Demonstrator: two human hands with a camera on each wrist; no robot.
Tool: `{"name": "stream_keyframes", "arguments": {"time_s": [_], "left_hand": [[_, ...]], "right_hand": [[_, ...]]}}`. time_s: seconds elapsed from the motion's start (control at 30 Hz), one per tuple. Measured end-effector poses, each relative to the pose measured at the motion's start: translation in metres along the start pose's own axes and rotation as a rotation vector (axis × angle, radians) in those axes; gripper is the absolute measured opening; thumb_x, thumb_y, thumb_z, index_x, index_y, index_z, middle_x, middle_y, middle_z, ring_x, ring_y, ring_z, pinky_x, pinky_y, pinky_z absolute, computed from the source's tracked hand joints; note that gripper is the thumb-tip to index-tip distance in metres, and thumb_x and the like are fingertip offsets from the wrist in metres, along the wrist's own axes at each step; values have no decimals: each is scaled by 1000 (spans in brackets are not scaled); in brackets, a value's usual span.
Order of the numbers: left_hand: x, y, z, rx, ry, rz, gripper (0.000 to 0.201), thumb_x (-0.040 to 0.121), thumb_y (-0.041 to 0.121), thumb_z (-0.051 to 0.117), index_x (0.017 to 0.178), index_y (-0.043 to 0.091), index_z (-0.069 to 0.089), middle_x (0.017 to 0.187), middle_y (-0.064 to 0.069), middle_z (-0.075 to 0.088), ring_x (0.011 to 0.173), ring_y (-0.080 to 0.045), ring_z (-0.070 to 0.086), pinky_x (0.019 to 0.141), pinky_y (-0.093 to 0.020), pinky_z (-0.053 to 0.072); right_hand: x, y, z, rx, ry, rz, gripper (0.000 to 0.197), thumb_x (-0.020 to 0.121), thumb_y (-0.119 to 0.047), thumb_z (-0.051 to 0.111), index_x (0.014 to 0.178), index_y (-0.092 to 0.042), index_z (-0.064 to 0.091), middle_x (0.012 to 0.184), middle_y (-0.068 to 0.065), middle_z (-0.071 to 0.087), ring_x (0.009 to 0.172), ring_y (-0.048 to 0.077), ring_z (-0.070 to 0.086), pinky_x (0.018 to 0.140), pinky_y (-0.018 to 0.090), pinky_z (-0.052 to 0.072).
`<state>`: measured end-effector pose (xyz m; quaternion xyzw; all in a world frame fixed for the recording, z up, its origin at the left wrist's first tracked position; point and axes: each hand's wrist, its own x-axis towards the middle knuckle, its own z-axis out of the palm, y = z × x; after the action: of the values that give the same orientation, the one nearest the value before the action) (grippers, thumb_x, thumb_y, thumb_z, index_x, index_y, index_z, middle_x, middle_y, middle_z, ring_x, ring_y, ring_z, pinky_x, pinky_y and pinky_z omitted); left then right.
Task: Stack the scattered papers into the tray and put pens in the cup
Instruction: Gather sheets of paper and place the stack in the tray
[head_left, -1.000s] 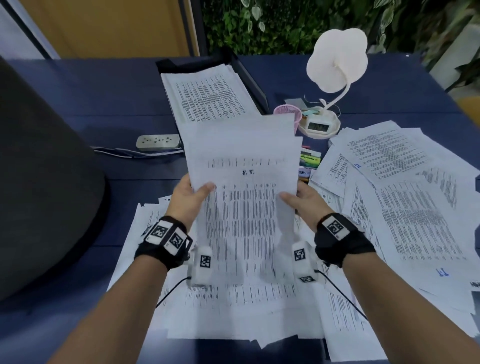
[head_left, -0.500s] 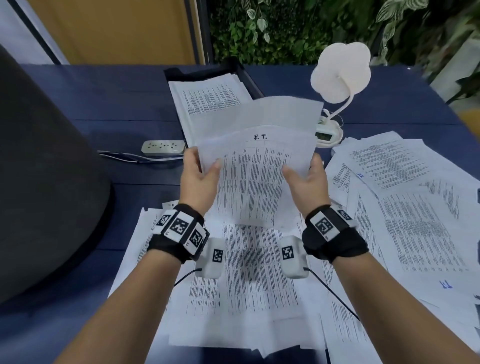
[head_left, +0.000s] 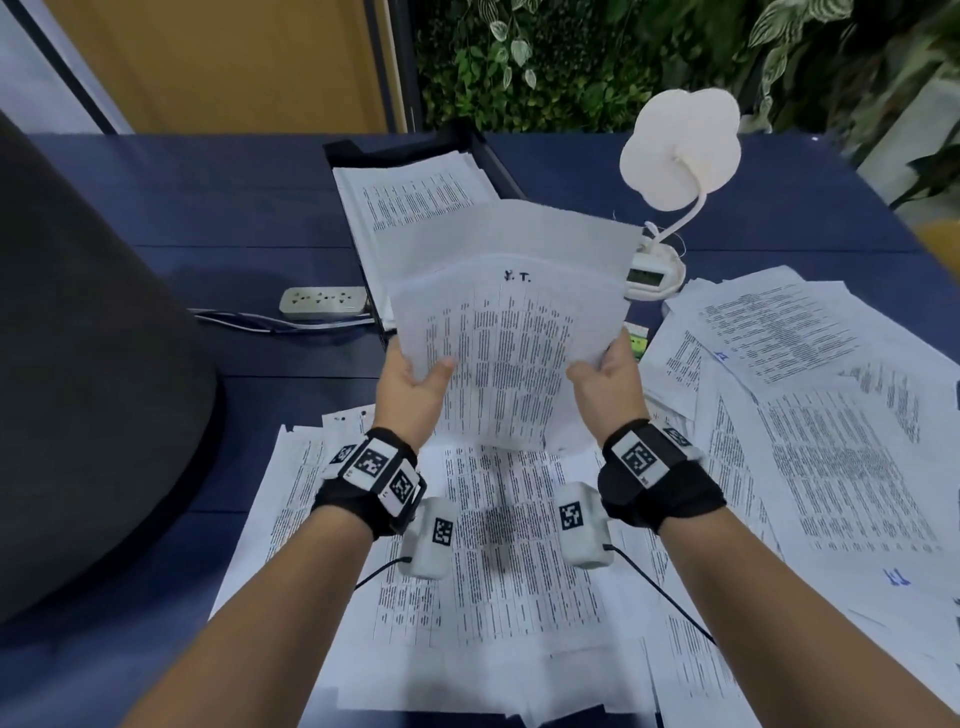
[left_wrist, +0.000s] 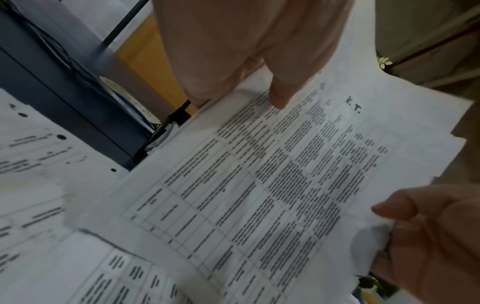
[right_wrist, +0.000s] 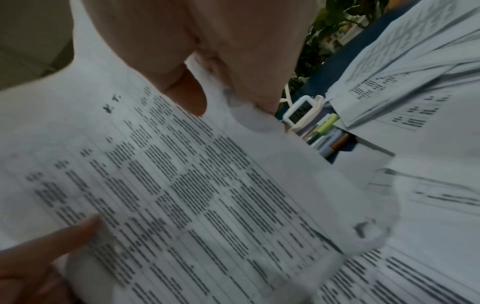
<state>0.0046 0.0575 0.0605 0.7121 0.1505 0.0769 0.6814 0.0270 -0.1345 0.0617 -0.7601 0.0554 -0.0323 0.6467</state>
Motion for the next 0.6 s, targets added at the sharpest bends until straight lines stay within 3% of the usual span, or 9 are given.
{"name": "stream_keyframes", "arguments": {"time_s": [0.1, 0.2, 0.27, 0.33, 0.4, 0.47, 0.53, 0.6], "left_hand": [[5, -6, -2, 13, -16, -34, 57, 92, 22, 59, 141, 4, 37, 139, -8, 51, 130, -18, 47, 110, -42, 37], [11, 2, -5, -23, 35, 10, 29, 95, 8, 52, 124, 10, 52, 122, 2, 61, 114, -11, 58, 102, -30, 44], [16, 13, -9, -85, 61, 39, 27, 96, 6, 50, 121, 14, 53, 114, 5, 61, 102, -2, 60, 91, -18, 48], [24, 21, -12, -118, 79, 46, 28, 96, 7, 50, 125, 9, 51, 112, 7, 62, 95, 5, 59, 80, -9, 49], [34, 26, -14, -96, 95, 33, 34, 96, 9, 52, 130, 7, 48, 112, 6, 63, 98, -1, 60, 81, -13, 51], [42, 28, -18, -82, 112, 22, 34, 93, 11, 57, 124, 15, 45, 112, 3, 65, 100, -8, 63, 89, -28, 53], [47, 24, -23, -13, 110, -5, 47, 90, 11, 60, 125, 25, 32, 112, 1, 64, 99, -12, 64, 89, -34, 52], [48, 19, -27, 90, 79, -22, 62, 88, 7, 60, 132, 30, 23, 108, 0, 65, 93, -13, 66, 78, -30, 54]], "right_hand": [[1, 16, -2, -59, -47, 121, 46, 85, 4, 48, 127, -14, 41, 110, -2, 57, 101, 17, 56, 89, 30, 46], [3, 32, -10, -160, -103, 242, 33, 86, -9, 60, 118, -13, 54, 110, 2, 64, 103, 23, 61, 92, 34, 48], [4, 40, -14, -189, -152, 313, 24, 88, -14, 60, 112, -15, 61, 114, 6, 66, 99, 23, 62, 88, 32, 48], [4, 42, -15, -164, -206, 379, 21, 92, -14, 55, 113, -19, 59, 117, 7, 65, 92, 23, 62, 80, 33, 50], [5, 37, -12, -47, -230, 418, 26, 96, -12, 48, 120, -19, 51, 116, 6, 62, 79, 27, 66, 62, 31, 54], [9, 29, -9, 16, -201, 378, 28, 97, -8, 44, 122, -19, 47, 113, 6, 63, 59, 25, 64, 44, 24, 47], [16, 20, -5, 17, -177, 320, 24, 97, -8, 43, 117, -21, 47, 107, 6, 64, 47, 17, 59, 41, 23, 39], [26, 12, 0, 9, -174, 278, 22, 98, -9, 42, 114, -23, 47, 99, 3, 63, 40, 10, 54, 42, 23, 36]]}}
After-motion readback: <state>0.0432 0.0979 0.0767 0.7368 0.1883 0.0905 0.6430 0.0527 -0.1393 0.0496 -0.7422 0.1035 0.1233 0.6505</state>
